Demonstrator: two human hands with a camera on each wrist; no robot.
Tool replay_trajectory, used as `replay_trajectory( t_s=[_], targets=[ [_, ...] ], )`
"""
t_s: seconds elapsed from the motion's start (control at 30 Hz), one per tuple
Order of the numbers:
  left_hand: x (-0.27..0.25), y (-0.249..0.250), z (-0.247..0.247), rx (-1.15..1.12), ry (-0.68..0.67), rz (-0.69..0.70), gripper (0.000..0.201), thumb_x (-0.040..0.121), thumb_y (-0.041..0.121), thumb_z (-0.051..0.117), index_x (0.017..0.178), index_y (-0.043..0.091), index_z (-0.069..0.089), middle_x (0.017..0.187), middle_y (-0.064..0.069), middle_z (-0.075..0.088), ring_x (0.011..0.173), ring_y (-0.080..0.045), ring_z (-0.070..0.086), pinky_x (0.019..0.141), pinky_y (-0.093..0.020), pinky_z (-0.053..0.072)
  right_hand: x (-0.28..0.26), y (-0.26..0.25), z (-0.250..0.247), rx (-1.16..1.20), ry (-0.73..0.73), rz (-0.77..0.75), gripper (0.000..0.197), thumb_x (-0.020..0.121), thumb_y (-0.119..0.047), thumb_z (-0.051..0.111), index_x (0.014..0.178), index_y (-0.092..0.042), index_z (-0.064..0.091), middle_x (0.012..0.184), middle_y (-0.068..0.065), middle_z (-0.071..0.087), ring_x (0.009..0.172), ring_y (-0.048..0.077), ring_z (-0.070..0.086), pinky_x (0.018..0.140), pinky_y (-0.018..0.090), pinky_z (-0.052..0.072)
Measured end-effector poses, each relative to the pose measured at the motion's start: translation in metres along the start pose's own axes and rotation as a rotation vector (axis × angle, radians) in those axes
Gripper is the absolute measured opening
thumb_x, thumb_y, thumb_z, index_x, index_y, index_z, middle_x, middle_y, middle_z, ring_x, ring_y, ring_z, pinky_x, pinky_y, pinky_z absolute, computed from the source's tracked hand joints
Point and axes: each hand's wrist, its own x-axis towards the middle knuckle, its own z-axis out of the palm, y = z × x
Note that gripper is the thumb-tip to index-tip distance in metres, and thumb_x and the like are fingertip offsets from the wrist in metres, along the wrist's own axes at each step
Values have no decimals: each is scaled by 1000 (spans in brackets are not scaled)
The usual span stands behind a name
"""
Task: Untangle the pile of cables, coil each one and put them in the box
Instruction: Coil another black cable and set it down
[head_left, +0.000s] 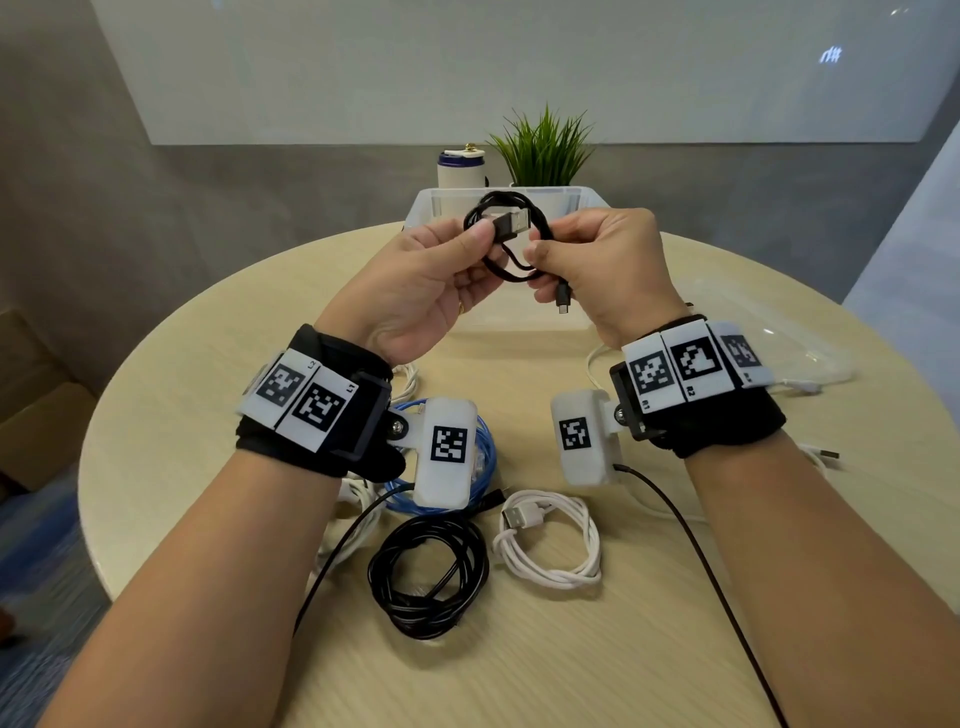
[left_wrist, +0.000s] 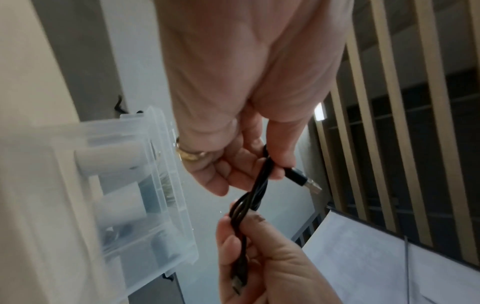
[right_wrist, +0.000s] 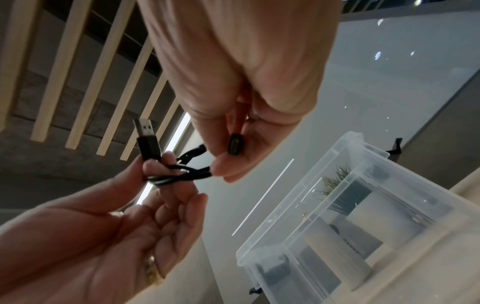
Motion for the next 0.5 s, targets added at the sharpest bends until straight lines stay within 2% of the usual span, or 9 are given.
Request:
replay_trajectory(
  t_s=[0.2,0.4,0.5],
  targets=[
    [-1,3,-2,24,33,66,8,91,5,52,87,7,59,72,0,65,74,-11,61,80,-23,52,-3,-4,-3,79,-102,40,7,81,2,70,82,-5,70,64,6,67,49,15,61,52,24,54],
    [0,1,-3,216,155,67,11,94,10,54,85,15,57,76,0,56,72,-9,56,74,-24,51,-5,-6,-2,82,-169,38,15,82,5,67,97,2,69,75,10,66,51,11,62,56,21,56],
    [-1,1,-3,238,156,69,9,94,10,54,86,14,57,80,-1,62,75,-11,59,73,-25,53,-6,-6,-1,95,-182,36,13,84,3,66,97,0,69,75,11,66,53,13,61,59,24,58]
  ],
)
